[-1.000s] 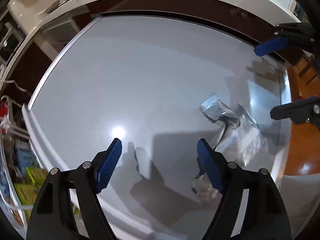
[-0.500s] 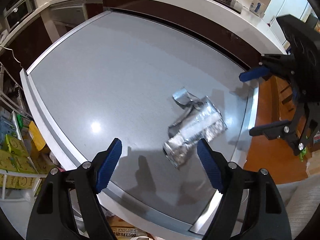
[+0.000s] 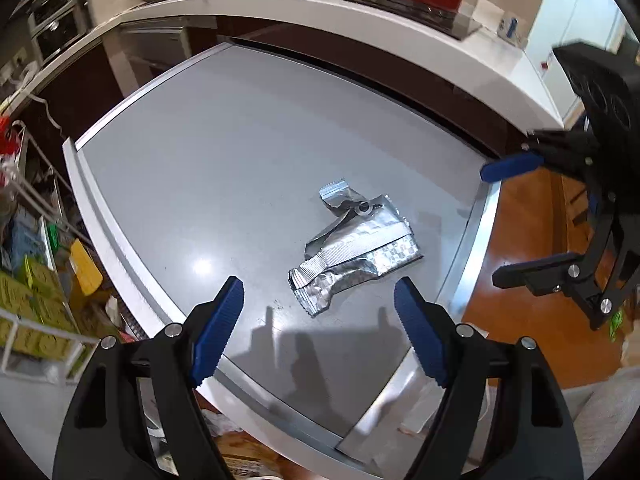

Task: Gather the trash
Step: 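Lower both tools to the silver foil wrapper on the cart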

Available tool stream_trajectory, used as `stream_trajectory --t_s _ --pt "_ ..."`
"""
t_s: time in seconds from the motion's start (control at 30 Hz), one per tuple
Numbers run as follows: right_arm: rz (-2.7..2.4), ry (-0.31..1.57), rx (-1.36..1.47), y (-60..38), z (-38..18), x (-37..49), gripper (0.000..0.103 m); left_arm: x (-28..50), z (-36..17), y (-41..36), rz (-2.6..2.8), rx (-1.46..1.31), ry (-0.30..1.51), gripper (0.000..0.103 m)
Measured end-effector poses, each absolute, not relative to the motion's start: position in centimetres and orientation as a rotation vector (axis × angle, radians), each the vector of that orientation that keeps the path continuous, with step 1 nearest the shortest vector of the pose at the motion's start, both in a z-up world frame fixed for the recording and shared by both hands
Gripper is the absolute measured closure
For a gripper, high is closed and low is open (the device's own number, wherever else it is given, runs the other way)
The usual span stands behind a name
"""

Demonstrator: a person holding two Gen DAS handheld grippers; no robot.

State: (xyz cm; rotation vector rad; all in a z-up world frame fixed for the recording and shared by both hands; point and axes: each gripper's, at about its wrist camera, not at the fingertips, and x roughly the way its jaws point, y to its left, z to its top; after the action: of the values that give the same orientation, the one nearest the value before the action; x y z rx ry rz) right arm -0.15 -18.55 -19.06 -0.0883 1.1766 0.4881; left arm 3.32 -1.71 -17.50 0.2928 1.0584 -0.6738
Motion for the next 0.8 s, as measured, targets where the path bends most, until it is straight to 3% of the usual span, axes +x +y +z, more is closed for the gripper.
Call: stream_trajectory --t_s 0.2,0.27,0.4,0.53,0.8 --pt "0.527 1.135 -0.152 -17.9 -18.4 -0.2 0.009 3.7 -17.0 -1.4 -0.692 0.237 1.042 0.025" --pt "0.609 1.141 -0.276 -16.9 -19.1 0.3 0.020 3.8 -17.4 -2.0 -0.784 0.274 1.049 0.025" --pt "0.700 1.189 -0.449 -15.3 -21.1 1.8 0.020 4.5 -18.4 -3.0 -0.918 0.430 1.060 0.025" --pt "0.778 1.224 -0.498 -14.0 -22.3 3.3 0.027 6.1 -19.2 -3.5 -1.027 0.477 1.098 0.025" --pt "0.877 1.281 -0.561 -12.9 -24.3 5.3 0.027 7.5 -21.4 -5.1 -1.212 0.648 1.095 0.025"
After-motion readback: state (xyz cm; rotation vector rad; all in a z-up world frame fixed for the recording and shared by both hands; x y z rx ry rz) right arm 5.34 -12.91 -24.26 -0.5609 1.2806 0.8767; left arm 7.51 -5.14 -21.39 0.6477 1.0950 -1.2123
